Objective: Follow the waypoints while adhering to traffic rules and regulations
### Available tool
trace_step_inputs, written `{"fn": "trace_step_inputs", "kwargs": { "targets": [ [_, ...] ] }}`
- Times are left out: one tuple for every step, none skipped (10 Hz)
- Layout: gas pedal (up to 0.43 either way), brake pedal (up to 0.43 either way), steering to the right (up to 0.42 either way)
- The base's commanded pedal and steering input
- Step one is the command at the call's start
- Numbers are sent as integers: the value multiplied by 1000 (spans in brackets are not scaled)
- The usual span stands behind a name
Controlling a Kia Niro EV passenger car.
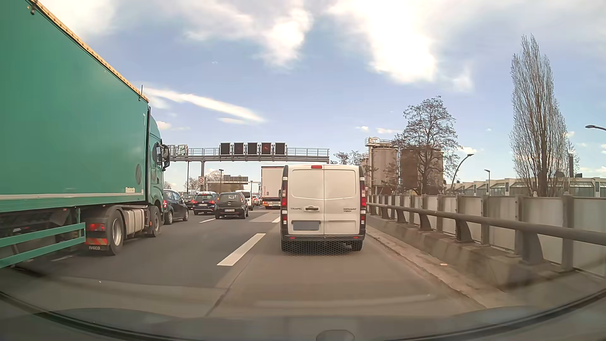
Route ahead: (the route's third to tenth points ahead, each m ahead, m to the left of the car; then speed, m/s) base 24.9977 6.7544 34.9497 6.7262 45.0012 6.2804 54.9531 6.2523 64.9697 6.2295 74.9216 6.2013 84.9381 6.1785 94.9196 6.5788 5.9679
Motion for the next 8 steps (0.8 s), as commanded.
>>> {"fn": "trace_step_inputs", "kwargs": {
  "targets": [
    [0, 0, 0],
    [0, 0, 0],
    [0, 0, 0],
    [0, 0, 0],
    [0, 0, 0],
    [0, 0, 0],
    [0, 0, 0],
    [0, 0, 0]
  ]
}}
